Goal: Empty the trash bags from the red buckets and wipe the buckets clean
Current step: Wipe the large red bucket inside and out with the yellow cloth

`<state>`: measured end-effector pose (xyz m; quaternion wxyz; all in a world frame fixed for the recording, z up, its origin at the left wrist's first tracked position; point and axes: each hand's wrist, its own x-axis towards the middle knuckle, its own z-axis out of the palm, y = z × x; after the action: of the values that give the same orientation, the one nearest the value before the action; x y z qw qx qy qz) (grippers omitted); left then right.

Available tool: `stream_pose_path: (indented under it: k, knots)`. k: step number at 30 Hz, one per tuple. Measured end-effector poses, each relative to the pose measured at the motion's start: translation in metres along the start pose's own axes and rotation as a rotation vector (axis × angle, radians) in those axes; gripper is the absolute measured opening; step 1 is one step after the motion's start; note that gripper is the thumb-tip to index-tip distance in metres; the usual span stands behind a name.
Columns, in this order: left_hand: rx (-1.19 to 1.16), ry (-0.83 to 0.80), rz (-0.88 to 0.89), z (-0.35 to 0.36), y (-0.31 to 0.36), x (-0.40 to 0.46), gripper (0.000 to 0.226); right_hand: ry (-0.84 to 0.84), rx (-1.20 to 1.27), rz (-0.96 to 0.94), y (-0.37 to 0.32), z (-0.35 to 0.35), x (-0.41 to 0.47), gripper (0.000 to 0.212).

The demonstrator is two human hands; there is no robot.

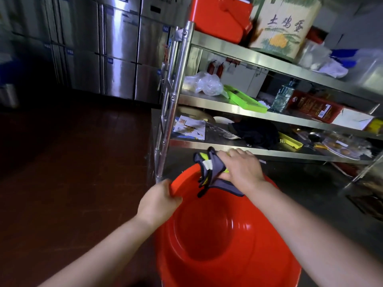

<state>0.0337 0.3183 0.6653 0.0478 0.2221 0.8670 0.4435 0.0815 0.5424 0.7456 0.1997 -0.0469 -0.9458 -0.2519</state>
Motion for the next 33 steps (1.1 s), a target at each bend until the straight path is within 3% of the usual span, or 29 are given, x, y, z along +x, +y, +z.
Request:
stream_pose_path:
  k: [2,4,7,11,15,22,25,28,31,33]
  knots:
    - [0.026,-0.037,0.058,-0.008,0.014,0.018,0.009,0.091,0.003,-0.074,-0.019,-0.008,0.008,0.063]
    - [0.027,-0.023,0.096,-0.009,0.019,0.026,0.022,0.169,0.005,-0.151,-0.034,-0.009,0.015,0.075]
    - [-0.028,-0.006,0.065,-0.004,0.013,0.025,0.016,0.154,-0.017,-0.249,-0.043,-0.002,0.015,0.097]
    - [-0.185,0.019,-0.036,-0.003,0.002,0.021,0.005,0.237,-0.001,-0.242,-0.040,0.004,0.014,0.086]
    - [-0.321,0.046,-0.102,-0.007,-0.010,0.012,0.009,0.233,-0.032,-0.102,-0.031,0.013,0.009,0.083]
    - [-0.492,0.199,-0.221,-0.015,-0.026,-0.006,0.004,-0.011,0.062,0.304,-0.001,0.026,-0.017,0.067]
    - [-0.395,0.162,-0.210,-0.018,-0.025,-0.010,0.007,-0.095,0.120,0.301,0.007,0.022,-0.017,0.057]
    - [-0.141,0.087,-0.183,-0.029,-0.024,-0.004,0.019,-0.114,0.111,0.196,0.013,0.013,-0.010,0.056]
    - [0.136,0.045,-0.031,-0.033,-0.010,0.012,0.028,-0.104,0.079,0.005,0.008,0.001,0.005,0.053]
    - [0.190,0.001,0.074,-0.029,0.004,0.027,0.033,-0.095,0.031,-0.108,-0.001,-0.006,0.017,0.053]
